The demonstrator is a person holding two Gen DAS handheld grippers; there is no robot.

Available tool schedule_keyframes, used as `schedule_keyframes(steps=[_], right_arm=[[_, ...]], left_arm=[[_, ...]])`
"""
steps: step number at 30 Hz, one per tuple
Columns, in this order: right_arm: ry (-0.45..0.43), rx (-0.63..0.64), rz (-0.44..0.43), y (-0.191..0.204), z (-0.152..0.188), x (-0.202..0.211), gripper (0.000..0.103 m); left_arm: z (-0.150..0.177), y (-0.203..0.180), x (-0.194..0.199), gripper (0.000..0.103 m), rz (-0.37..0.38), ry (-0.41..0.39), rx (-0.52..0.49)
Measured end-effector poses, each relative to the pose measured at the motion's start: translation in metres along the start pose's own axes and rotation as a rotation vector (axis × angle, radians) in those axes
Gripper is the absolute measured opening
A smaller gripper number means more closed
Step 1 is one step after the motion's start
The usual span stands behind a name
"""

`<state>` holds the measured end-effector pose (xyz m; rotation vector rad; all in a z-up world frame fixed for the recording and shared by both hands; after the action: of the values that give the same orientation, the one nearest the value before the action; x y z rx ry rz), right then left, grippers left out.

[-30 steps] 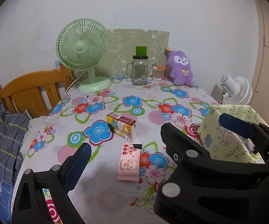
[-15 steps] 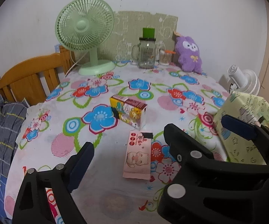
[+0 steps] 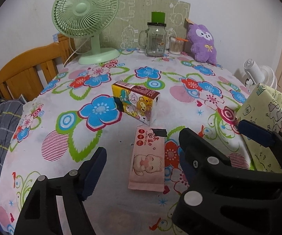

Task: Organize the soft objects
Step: 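Grasp the pink tissue pack with the left tool, then hold the pink tissue pack in the left tool while the right tool grasps the printed snack box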

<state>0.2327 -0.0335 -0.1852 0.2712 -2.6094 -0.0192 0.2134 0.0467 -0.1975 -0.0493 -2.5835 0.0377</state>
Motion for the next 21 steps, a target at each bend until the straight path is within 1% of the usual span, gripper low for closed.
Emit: schedule_keyframes(steps=[1,6,7,9,12,13,14,15,17,21], right_arm=[[0.005,-0.001,0.004,-0.001,0.001,-0.002,0.095],[0.029,-0.002,0.021,-0.006,0.007,-0.011,0.095],[0.035,-0.001,0.025,-0.007,0.009,-0.013,0.095],[0.045,0.002,0.028,-0.009,0.011,-0.015,0.095],[0.06,-0.001,0.027,-0.01,0.015,-0.019,0.095],[0.064,-0.005,0.025,-0.01,0.016,-0.02,0.095],[0.067,-0.006,0.024,-0.01,0.016,-0.021,0.095],[0.069,-0.005,0.022,-0.01,0.017,-0.021,0.095],[0.07,-0.009,0.014,-0.009,0.017,-0.022,0.095],[0.068,-0.004,0.013,-0.008,0.017,-0.021,0.095]], left_arm=[[0.001,0.0,-0.002,0.078,-0.002,0.006,0.002],[0.01,0.002,-0.015,0.07,0.0,0.049,0.023],[0.012,0.002,-0.017,0.067,0.002,0.057,0.025],[0.015,0.002,-0.021,0.065,0.002,0.074,0.028],[0.015,0.002,-0.022,0.063,-0.007,0.067,0.017],[0.015,0.002,-0.022,0.06,-0.012,0.065,0.014],[0.015,0.003,-0.022,0.053,-0.019,0.062,0.012],[0.014,0.004,-0.022,0.05,-0.027,0.058,0.012],[0.014,0.004,-0.022,0.04,-0.02,0.055,0.015],[0.014,0.004,-0.02,0.039,-0.02,0.057,0.014]])
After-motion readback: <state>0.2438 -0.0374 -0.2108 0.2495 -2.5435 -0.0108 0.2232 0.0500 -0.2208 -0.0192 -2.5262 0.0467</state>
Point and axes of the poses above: each gripper's, at about its wrist camera, not at the fingertips, and x roughly against the way its jaws point, y to its left, z to its underside, the point moved 10 cm from there along -x, roughly the way its jaws point, and after that the axes turned 15 degrees about -y, right-handed, at the moved point
